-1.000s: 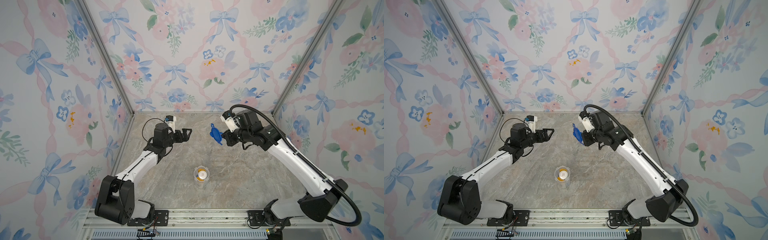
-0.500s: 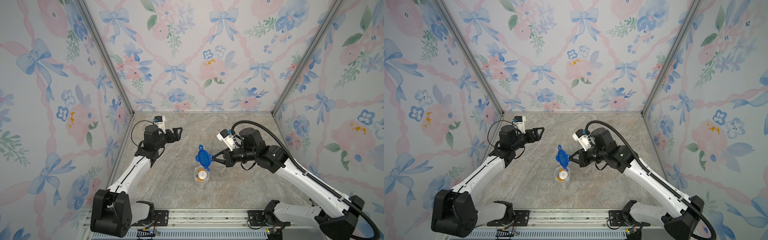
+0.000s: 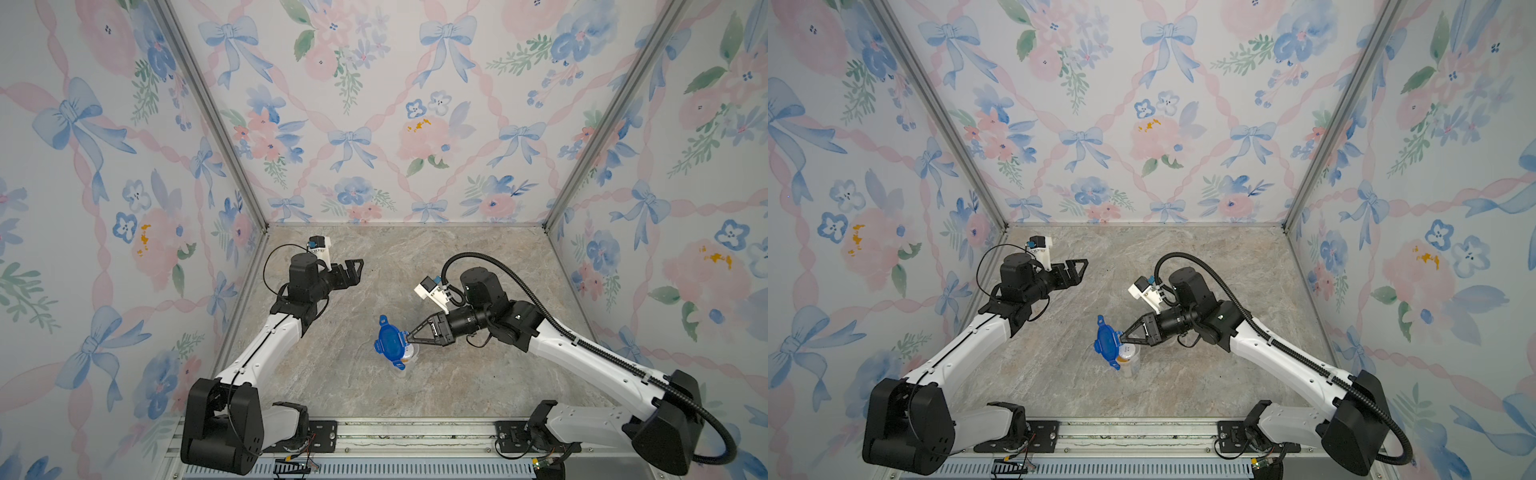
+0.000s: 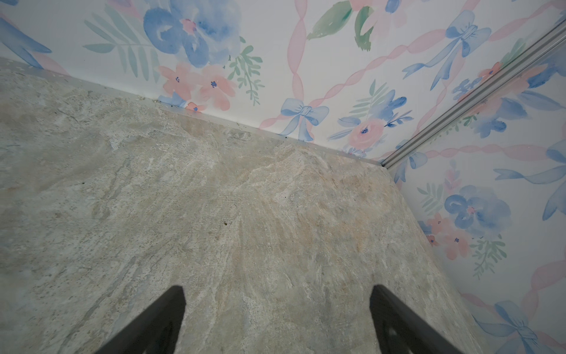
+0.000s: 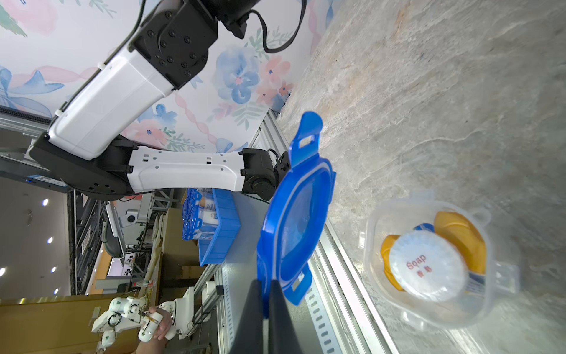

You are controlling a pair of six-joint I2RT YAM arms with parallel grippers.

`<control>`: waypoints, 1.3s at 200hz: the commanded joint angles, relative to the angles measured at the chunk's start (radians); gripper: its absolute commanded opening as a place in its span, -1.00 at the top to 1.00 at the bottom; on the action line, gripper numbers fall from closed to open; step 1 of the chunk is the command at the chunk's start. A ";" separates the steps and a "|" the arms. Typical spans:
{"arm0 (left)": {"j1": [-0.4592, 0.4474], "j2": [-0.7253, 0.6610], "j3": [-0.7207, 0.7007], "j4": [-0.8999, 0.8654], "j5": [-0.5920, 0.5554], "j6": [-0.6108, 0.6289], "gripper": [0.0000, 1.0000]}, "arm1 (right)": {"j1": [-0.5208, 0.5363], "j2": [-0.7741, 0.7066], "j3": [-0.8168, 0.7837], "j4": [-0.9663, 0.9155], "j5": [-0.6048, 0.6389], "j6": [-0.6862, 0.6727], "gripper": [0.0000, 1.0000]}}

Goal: Pack away toiletry kits
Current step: Close the lid on the container.

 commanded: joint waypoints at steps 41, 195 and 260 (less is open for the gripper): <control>0.005 0.008 -0.003 -0.020 -0.002 0.025 -0.93 | -0.116 0.072 0.048 -0.295 -0.109 -0.256 1.00; -0.036 -0.002 -0.004 -0.050 0.004 0.042 -0.91 | -0.252 0.296 0.122 -0.402 -0.115 -0.398 1.00; -0.115 -0.200 -0.147 -0.141 0.052 0.016 -0.81 | -0.255 0.373 0.209 -0.561 -0.053 -0.506 1.00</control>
